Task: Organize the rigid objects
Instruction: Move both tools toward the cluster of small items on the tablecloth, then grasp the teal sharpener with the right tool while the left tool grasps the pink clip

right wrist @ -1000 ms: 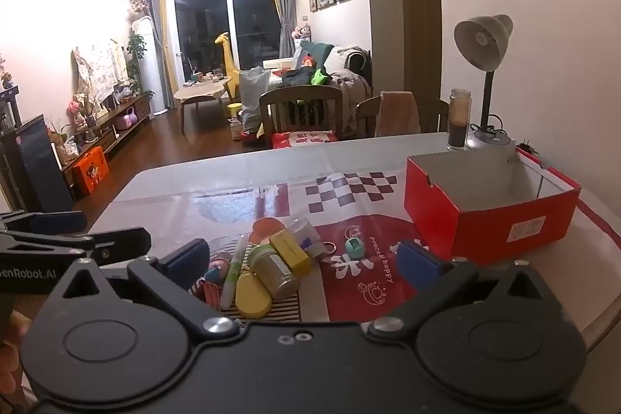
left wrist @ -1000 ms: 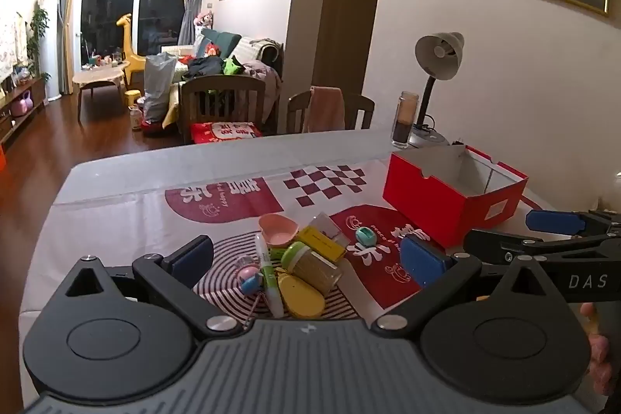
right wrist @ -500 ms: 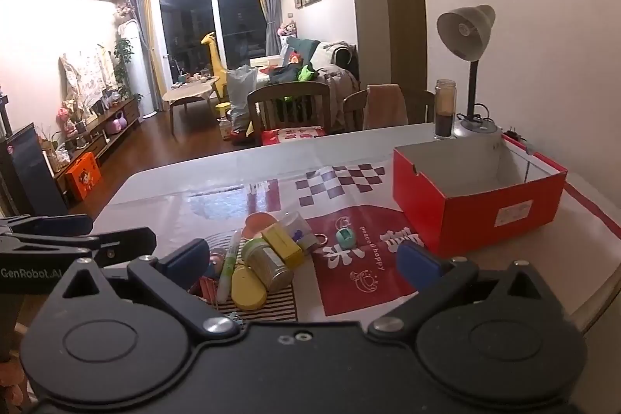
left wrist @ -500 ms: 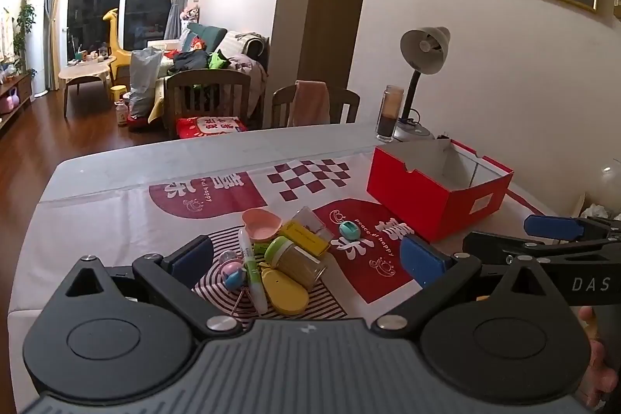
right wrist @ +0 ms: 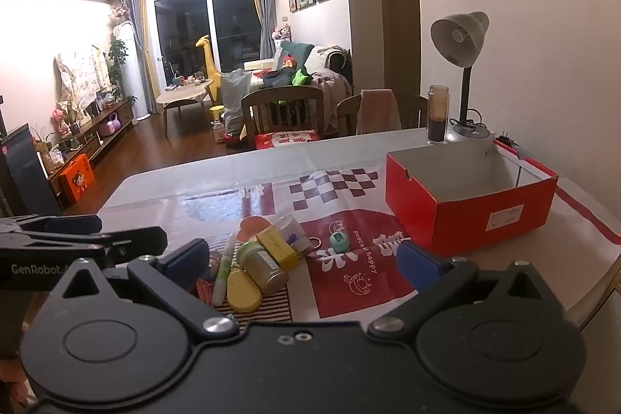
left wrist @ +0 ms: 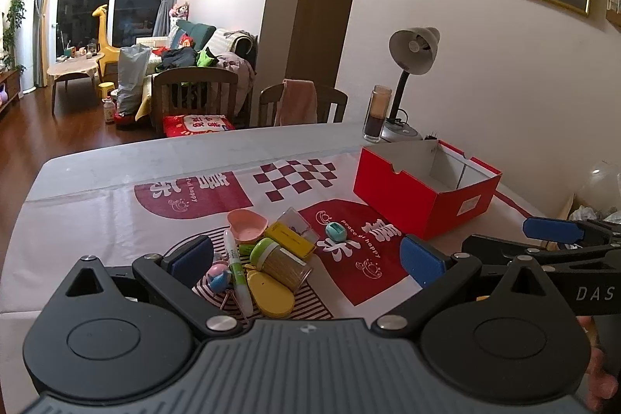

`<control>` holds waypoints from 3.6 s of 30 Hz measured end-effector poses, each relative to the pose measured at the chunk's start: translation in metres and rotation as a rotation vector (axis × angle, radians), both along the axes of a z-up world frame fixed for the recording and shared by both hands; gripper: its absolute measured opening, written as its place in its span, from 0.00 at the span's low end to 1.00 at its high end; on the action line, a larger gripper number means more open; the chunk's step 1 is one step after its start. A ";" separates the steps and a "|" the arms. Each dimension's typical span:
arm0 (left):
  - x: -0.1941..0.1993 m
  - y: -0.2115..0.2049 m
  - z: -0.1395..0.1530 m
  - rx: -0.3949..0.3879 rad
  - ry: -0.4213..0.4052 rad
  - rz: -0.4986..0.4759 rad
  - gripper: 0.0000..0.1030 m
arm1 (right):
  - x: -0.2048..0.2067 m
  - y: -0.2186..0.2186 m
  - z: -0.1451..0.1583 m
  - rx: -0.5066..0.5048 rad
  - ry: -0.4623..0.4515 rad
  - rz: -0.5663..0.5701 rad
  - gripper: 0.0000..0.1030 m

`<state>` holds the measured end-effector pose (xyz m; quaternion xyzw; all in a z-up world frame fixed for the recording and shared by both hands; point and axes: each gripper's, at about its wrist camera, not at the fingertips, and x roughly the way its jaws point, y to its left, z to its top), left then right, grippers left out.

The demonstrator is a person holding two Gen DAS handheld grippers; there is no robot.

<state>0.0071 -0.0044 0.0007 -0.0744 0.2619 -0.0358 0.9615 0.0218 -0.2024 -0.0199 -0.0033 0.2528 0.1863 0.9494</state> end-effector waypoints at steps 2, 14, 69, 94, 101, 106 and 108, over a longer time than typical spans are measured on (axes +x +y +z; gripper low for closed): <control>0.002 0.001 0.000 -0.001 -0.001 -0.002 1.00 | 0.001 0.002 0.001 -0.006 -0.002 -0.001 1.00; 0.002 0.009 -0.003 -0.018 0.005 0.022 1.00 | 0.013 0.008 -0.005 -0.008 0.055 0.007 1.00; 0.107 0.033 -0.153 -0.007 0.311 0.348 0.64 | 0.261 0.044 -0.145 -0.299 0.267 0.263 0.65; 0.115 0.039 -0.161 -0.001 0.333 0.313 0.24 | 0.273 0.053 -0.157 -0.324 0.296 0.227 0.29; 0.109 0.049 -0.154 -0.036 0.339 0.333 0.22 | 0.260 0.041 -0.135 -0.277 0.292 0.229 0.29; 0.099 0.056 -0.144 -0.064 0.337 0.349 0.22 | 0.245 0.026 -0.113 -0.233 0.295 0.237 0.29; 0.095 0.057 -0.139 -0.069 0.331 0.342 0.22 | 0.240 0.021 -0.104 -0.214 0.299 0.244 0.29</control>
